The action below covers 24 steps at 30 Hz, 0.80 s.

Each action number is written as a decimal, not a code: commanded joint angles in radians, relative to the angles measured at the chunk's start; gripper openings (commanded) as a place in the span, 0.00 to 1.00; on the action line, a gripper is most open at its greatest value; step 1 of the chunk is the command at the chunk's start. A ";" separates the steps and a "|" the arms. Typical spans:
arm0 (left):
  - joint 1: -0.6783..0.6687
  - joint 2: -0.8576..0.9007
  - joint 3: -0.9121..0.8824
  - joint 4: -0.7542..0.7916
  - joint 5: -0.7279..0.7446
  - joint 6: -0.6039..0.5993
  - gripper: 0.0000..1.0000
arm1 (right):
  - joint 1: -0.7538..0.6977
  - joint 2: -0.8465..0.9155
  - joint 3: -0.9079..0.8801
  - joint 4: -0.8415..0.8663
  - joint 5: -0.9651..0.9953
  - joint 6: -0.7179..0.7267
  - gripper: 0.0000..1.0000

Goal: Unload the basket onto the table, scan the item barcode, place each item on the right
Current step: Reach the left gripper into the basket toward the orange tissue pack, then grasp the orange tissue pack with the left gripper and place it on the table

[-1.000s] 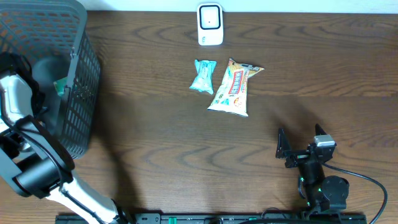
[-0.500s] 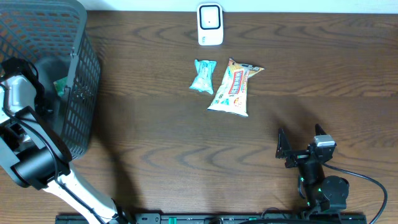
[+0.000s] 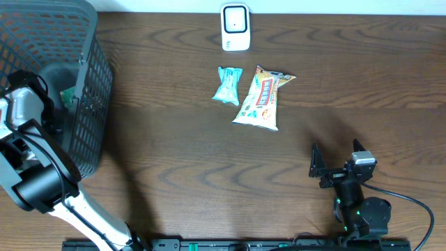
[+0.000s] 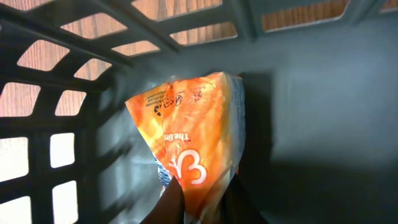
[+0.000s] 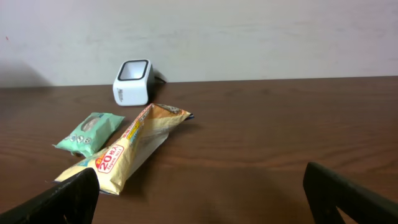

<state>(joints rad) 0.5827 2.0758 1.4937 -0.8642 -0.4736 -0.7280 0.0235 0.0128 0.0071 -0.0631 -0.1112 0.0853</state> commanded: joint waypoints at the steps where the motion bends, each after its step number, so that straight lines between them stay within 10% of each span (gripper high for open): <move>1: 0.005 -0.082 -0.014 -0.017 0.119 0.016 0.07 | -0.009 -0.004 -0.002 -0.004 0.003 -0.016 0.99; 15: -0.042 -0.759 -0.014 0.172 0.748 0.029 0.07 | -0.009 -0.004 -0.002 -0.004 0.003 -0.016 0.99; 24: -0.541 -0.905 -0.014 0.222 0.916 0.460 0.07 | -0.009 -0.004 -0.002 -0.004 0.003 -0.016 0.99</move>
<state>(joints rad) 0.2218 1.1374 1.4723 -0.6460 0.3923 -0.4835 0.0235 0.0128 0.0067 -0.0631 -0.1116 0.0853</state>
